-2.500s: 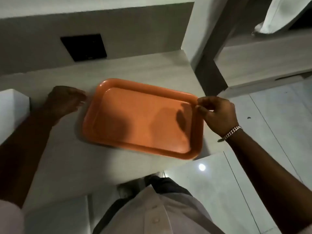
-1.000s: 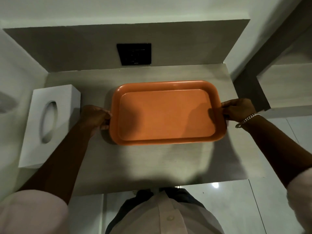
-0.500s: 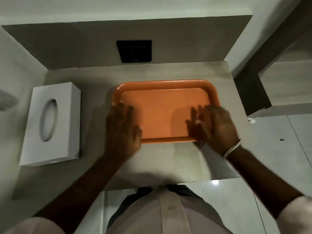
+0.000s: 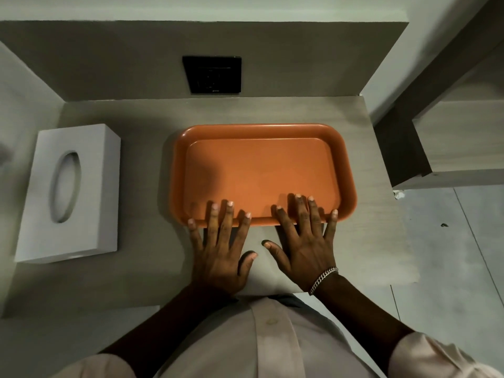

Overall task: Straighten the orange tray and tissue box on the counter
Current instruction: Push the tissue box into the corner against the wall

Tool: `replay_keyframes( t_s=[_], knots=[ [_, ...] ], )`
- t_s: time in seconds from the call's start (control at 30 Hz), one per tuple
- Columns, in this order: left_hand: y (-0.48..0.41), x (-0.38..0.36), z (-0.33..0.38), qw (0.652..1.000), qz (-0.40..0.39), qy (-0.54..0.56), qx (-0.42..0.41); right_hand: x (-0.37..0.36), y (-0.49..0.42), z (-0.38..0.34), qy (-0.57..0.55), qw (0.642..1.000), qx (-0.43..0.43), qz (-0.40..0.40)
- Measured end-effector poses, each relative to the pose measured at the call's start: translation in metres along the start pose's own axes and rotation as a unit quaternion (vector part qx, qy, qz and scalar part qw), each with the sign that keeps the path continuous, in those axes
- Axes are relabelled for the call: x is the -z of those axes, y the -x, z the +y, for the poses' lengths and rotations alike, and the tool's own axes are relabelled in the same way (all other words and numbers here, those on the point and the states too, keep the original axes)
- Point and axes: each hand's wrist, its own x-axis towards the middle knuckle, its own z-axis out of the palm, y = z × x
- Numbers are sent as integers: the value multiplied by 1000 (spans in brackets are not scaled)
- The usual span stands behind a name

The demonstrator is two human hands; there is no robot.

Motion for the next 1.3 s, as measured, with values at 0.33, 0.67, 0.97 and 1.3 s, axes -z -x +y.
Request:
replay_keyframes(
  t_s=[0.33, 0.67, 0.97, 1.3],
  knots=[
    [-39, 3, -13, 1000, -15, 2, 11, 3, -36, 4, -3, 1000, -11, -17],
    [-73, 3, -23, 1000, -19, -2, 19, -1, -75, 12, -8, 1000, 0, -10],
    [-95, -2, -32, 999, -26, 5, 18, 0, -96, 15, -9, 1000, -1, -21],
    [-92, 4, -36, 999, -20, 33, 12, 6, -97, 14, -46, 999, -3, -22]
  ],
)
